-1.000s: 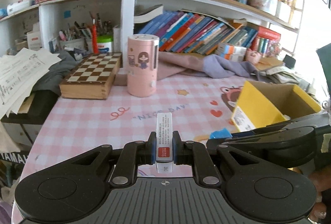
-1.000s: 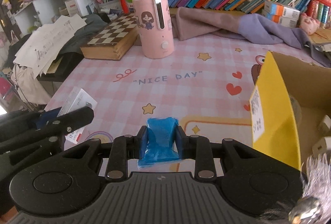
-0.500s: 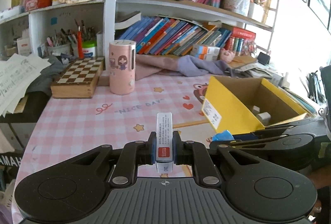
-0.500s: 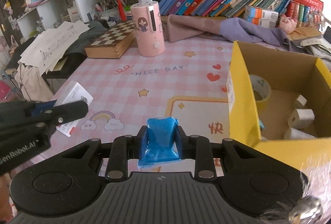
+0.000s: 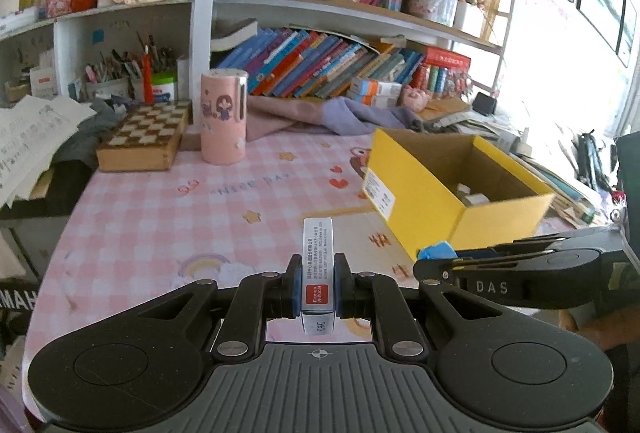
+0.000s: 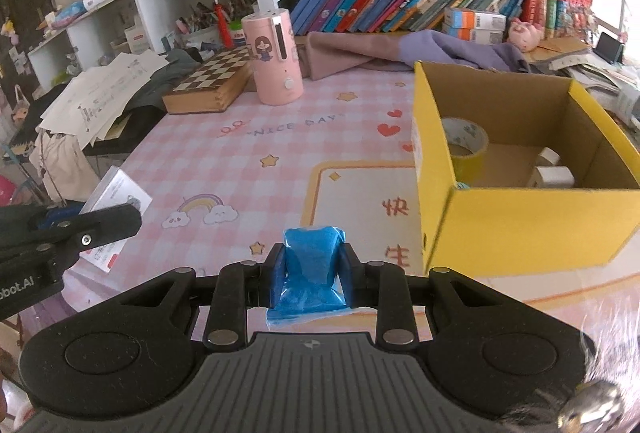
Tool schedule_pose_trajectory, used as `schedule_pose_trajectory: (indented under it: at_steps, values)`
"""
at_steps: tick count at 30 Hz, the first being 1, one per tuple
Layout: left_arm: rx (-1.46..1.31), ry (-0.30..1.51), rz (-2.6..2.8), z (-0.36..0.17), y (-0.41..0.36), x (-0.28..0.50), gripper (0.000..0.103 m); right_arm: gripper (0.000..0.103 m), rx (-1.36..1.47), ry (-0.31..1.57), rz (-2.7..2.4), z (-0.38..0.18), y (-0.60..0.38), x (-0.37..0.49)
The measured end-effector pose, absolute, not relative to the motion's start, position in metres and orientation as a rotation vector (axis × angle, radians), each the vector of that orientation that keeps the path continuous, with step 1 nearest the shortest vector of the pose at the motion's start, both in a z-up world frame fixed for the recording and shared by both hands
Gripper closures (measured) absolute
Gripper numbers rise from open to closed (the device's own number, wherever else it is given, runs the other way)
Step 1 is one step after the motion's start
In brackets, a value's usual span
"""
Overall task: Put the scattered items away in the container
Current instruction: 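Carry the small box and blue item over to the yellow box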
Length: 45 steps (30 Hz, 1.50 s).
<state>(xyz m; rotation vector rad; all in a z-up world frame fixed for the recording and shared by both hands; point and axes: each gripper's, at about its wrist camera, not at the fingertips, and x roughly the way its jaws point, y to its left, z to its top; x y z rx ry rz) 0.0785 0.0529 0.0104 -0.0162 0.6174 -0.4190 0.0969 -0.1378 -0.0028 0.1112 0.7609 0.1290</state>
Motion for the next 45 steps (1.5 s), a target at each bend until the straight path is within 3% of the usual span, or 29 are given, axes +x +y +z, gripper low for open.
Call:
schedule_pose_trajectory:
  at_steps: [45]
  values:
    - [0.125,0.687,-0.854,-0.005,-0.086,0.052,0.090,0.077,0.234,0.755,-0.237,-0.004,-0.259,-0.009]
